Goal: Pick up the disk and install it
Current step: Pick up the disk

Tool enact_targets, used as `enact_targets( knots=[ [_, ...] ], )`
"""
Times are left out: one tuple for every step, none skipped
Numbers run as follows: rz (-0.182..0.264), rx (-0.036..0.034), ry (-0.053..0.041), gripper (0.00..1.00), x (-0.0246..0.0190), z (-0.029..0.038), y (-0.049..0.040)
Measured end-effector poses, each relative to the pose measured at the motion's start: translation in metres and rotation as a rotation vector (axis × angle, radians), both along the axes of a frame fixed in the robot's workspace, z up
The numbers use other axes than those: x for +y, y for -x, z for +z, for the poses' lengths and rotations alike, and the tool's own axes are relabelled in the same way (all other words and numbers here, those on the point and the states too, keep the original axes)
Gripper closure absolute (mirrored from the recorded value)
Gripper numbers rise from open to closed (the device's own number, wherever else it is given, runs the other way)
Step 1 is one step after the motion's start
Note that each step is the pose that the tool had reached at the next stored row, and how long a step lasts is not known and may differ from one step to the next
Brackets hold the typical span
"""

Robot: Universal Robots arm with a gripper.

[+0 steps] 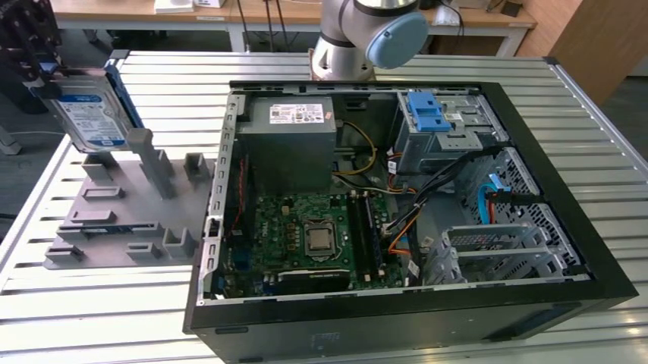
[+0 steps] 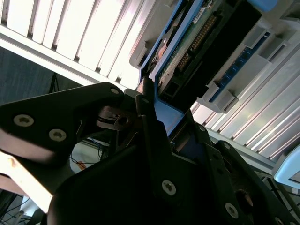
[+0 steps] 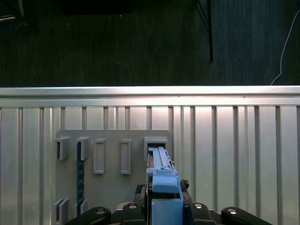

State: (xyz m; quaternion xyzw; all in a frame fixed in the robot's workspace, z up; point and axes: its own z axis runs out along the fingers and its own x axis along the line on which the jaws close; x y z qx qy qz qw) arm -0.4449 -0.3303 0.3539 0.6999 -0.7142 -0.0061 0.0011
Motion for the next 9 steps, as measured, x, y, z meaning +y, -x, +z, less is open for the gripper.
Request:
enact_targets(
  knots=[
    [0.0, 0.0, 0.0, 0.64, 0.0, 0.0002, 0.0],
    [0.0, 0.0002, 0.0001, 0.64, 0.0, 0.0007, 0.0],
    [0.0, 0.0001, 0.0001, 0.64, 0.0, 0.001, 0.0],
    [0.0, 0.0, 0.0, 0.64, 0.0, 0.0013, 0.0],
    [0.0, 0.0, 0.0, 0.64, 0.0, 0.0017, 0.0],
    [0.0, 0.0, 0.0, 0.64, 0.0, 0.002, 0.0],
    [0.0, -0.0001, -0.0001, 0.64, 0.0, 0.0023, 0.0],
    [0.0, 0.0, 0.0, 0.64, 0.0, 0.0027, 0.0],
    [0.0, 0.0, 0.0, 0.64, 0.0, 0.0033, 0.0]
  ],
)
